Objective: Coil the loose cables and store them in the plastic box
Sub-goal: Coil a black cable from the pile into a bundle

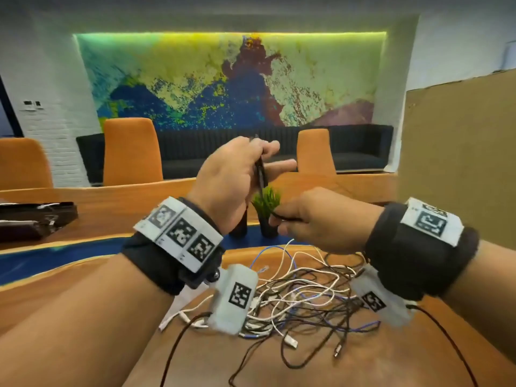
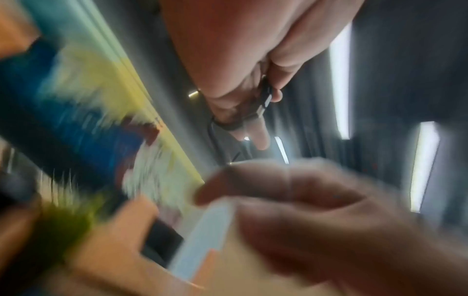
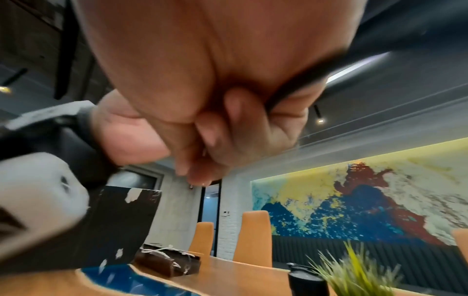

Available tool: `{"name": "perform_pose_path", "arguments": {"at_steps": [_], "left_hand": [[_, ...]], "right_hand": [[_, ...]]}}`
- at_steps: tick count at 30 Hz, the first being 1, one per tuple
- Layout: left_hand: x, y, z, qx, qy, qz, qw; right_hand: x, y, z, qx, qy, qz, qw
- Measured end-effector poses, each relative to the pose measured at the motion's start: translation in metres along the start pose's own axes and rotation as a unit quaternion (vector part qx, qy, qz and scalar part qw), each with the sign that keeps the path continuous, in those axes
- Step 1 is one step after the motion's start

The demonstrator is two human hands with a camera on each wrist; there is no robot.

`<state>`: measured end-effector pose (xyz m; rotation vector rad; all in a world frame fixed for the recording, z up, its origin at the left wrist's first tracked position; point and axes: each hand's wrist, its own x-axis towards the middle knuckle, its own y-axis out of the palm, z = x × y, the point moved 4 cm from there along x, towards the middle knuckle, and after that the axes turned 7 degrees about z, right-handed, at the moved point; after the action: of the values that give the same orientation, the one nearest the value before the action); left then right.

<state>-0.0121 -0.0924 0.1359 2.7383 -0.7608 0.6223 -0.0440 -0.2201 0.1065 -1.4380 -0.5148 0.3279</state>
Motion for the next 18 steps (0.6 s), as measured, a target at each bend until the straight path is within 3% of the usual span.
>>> {"name": "perform_pose_path", "arguments": {"at_steps": [1, 3, 4, 5, 9, 13, 16, 18], "left_hand": [[0.000, -0.001, 0.003, 0.120, 0.020, 0.002, 0.993], [-0.002, -0.003, 0.011, 0.332, 0.036, 0.049, 0.941], [-0.002, -0.004, 0.015, 0.385, 0.036, 0.068, 0.920], [-0.003, -0.007, 0.020, 0.383, 0.024, 0.078, 0.920], [-0.007, -0.016, 0.023, 0.217, -0.048, 0.069, 0.973], [-0.014, -0.017, 0.019, -0.004, -0.127, 0.119, 0.985], [-0.010, -0.021, 0.011, -0.166, -0.113, 0.085, 0.976], [-0.005, -0.023, 0.009, -0.210, -0.090, 0.047, 0.972]], "right_hand": [[-0.001, -0.003, 0.006, -0.018, -0.016, 0.004, 1.000], [-0.002, -0.024, 0.016, -0.028, -0.049, -0.044, 0.997], [-0.001, -0.036, 0.015, -0.029, -0.048, -0.072, 0.996], [0.000, -0.048, 0.012, -0.030, -0.030, -0.091, 0.995], [0.001, -0.078, -0.006, 0.024, 0.013, -0.190, 0.981], [0.008, -0.072, -0.026, 0.130, 0.040, -0.275, 0.952], [0.021, -0.034, -0.025, 0.156, 0.064, -0.196, 0.966], [0.027, -0.010, -0.009, 0.133, 0.046, -0.114, 0.983]]}}
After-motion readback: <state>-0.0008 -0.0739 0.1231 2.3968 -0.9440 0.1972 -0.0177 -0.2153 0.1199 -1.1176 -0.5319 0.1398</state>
